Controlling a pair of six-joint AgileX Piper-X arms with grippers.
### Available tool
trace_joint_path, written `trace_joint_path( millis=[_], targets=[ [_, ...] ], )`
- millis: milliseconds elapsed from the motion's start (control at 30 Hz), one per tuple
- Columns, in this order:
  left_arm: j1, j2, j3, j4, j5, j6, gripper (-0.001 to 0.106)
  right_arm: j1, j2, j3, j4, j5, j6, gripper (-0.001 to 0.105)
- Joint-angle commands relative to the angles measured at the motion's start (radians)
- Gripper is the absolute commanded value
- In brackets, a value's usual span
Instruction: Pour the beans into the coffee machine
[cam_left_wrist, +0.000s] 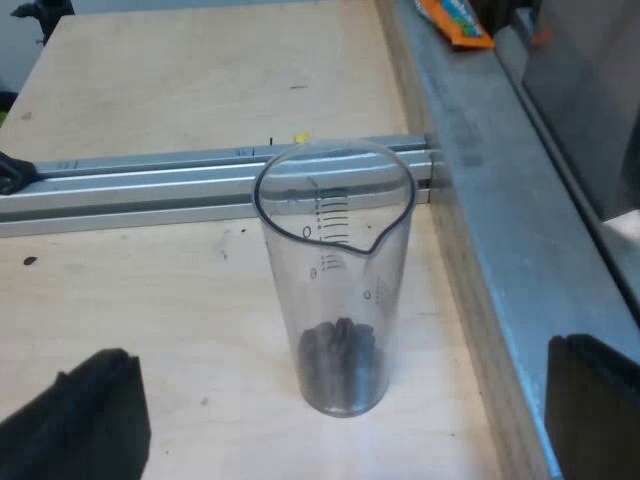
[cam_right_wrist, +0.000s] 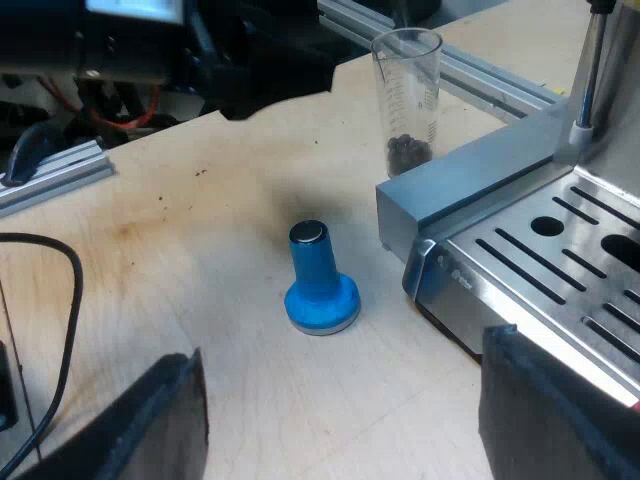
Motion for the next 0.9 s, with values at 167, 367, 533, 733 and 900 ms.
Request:
trace_joint_path(
  millis=[167, 367, 533, 733, 900],
  targets=[
    [-0.004, 0.119, -0.002, -0.081, 0.004, -0.008, 0.085, -0.003, -0.002, -0.003, -0.015, -0.004, -0.010, 0.059],
    [-0.004, 0.184, -0.002, -0.176, 0.004, -0.008, 0.087, -0.003, -0.002, -0.003, -0.015, -0.002, -0.010, 0.059],
    [-0.004, 0.255, -0.002, -0.302, 0.031, -0.008, 0.087, -0.003, -0.002, -0.003, -0.015, -0.002, -0.010, 0.059],
    [-0.004, 0.379, -0.004, -0.412, 0.054, -0.008, 0.087, -0.003, -0.002, -0.003, -0.015, -0.002, -0.010, 0.059],
    [-0.004, 0.470, -0.004, -0.504, 0.064, -0.008, 0.087, -0.003, -0.002, -0.003, -0.015, -0.002, -0.010, 0.059]
  ],
)
